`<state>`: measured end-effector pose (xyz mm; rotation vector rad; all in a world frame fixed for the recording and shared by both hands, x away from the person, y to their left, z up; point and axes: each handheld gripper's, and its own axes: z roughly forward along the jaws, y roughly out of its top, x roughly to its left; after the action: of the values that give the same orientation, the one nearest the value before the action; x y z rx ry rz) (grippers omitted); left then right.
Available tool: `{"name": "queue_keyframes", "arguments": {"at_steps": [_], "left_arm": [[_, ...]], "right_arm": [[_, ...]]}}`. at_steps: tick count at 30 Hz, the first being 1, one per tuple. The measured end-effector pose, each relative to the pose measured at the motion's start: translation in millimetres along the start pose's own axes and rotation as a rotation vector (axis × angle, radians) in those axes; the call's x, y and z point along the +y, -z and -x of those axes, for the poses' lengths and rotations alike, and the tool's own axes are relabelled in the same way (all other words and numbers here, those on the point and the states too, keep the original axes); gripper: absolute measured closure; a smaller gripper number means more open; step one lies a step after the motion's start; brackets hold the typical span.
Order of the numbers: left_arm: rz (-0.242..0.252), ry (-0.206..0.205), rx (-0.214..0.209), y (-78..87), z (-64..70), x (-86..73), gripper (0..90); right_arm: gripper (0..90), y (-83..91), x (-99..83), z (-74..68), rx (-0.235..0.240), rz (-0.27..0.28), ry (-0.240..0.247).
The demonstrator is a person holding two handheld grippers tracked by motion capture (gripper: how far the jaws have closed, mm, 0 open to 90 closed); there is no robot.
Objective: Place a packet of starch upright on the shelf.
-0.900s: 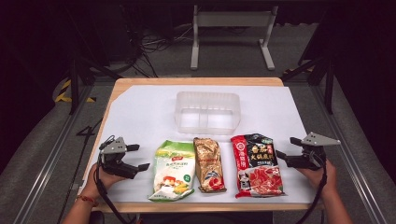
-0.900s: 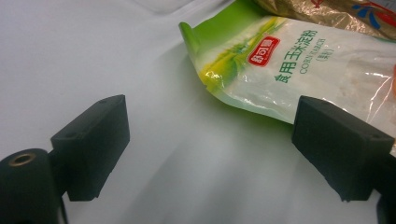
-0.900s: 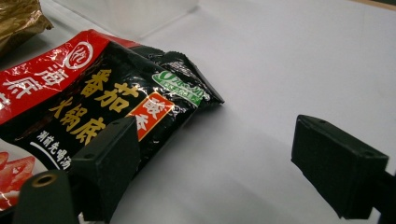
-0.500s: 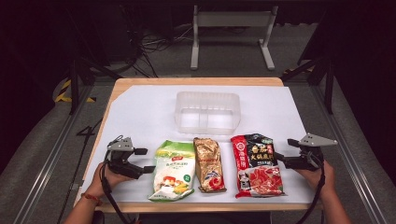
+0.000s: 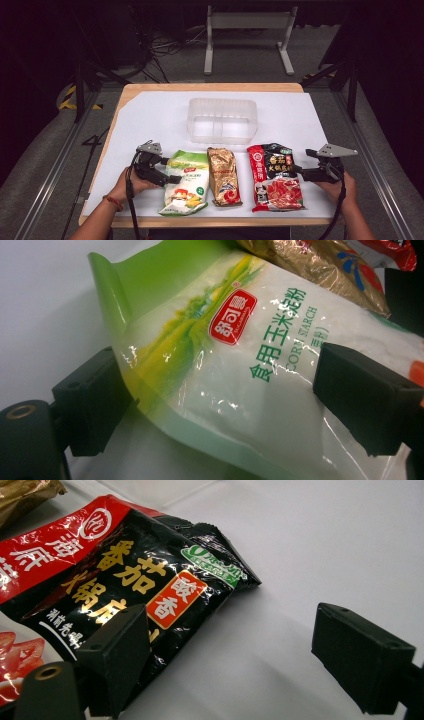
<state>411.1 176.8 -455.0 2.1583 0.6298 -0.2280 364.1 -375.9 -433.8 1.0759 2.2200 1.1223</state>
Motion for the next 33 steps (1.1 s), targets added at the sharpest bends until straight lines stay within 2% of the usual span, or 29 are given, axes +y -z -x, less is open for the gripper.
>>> {"name": "queue_keyframes", "arguments": {"at_steps": [2,4,6,7,8,9,10,13,14,16,17,18,21,23,25,28,33], "left_arm": [[0.0,0.018,-0.027,-2.4,-2.1,3.3,10.6],[-0.027,-0.008,-0.019,-8.1,-0.1,9.1,9.3],[-0.035,-0.009,-0.014,-13.4,2.4,13.7,6.7],[-0.031,-0.011,0.005,-15.1,4.6,14.6,7.8],[-0.024,-0.021,-0.004,-16.0,5.9,14.4,11.2],[-0.021,-0.031,-0.059,-17.0,6.1,13.5,21.3],[-0.021,-0.046,-0.053,-17.8,7.9,13.6,34.0],[-0.013,-0.056,-0.039,-17.8,10.0,13.6,41.0],[-0.008,-0.063,-0.026,-16.9,10.8,13.0,45.9],[-0.002,-0.075,0.027,-15.9,13.2,11.4,64.1],[0.003,-0.08,0.045,-16.3,14.7,10.9,70.3],[0.002,-0.099,0.081,-16.3,16.2,10.7,74.7],[0.011,-0.098,0.127,-16.0,16.8,9.2,84.8],[0.022,-0.099,0.134,-15.5,16.5,8.3,87.5],[0.021,-0.119,0.146,-14.4,18.2,8.4,88.3],[0.046,-0.134,0.165,-11.2,21.1,8.0,89.4],[0.085,-0.137,0.171,-3.1,23.8,6.2,90.0]], "right_arm": [[16.3,-0.1,0.0,0.0,-0.001,-0.001,0.0],[16.1,-0.4,0.1,-0.3,-0.003,-0.005,-0.001],[16.0,-0.8,0.1,-0.1,0.001,-0.006,-0.002],[15.9,-1.0,0.2,0.1,0.001,-0.005,-0.001],[15.9,-1.0,0.2,0.0,0.001,-0.006,-0.001],[15.9,-0.9,0.2,-0.2,0.002,-0.005,0.0],[15.7,-0.9,0.1,-0.3,0.002,-0.005,0.002],[15.3,-1.3,0.1,-0.1,0.005,-0.005,0.005],[15.3,-1.5,0.2,0.0,0.006,-0.006,0.005],[15.3,-1.8,0.3,0.1,0.008,-0.006,0.008],[15.3,-1.9,0.3,0.0,0.007,-0.007,0.008],[15.2,-2.0,0.4,0.0,0.007,-0.009,0.011],[14.5,-2.9,0.9,-0.3,0.006,-0.012,0.015],[14.4,-2.7,0.9,0.0,0.006,-0.011,0.013],[14.4,-2.6,0.9,0.0,0.003,-0.01,0.012],[14.4,-2.5,1.0,0.1,-0.001,-0.01,0.011],[14.4,-2.1,0.9,0.6,-0.008,-0.008,0.002]]}}
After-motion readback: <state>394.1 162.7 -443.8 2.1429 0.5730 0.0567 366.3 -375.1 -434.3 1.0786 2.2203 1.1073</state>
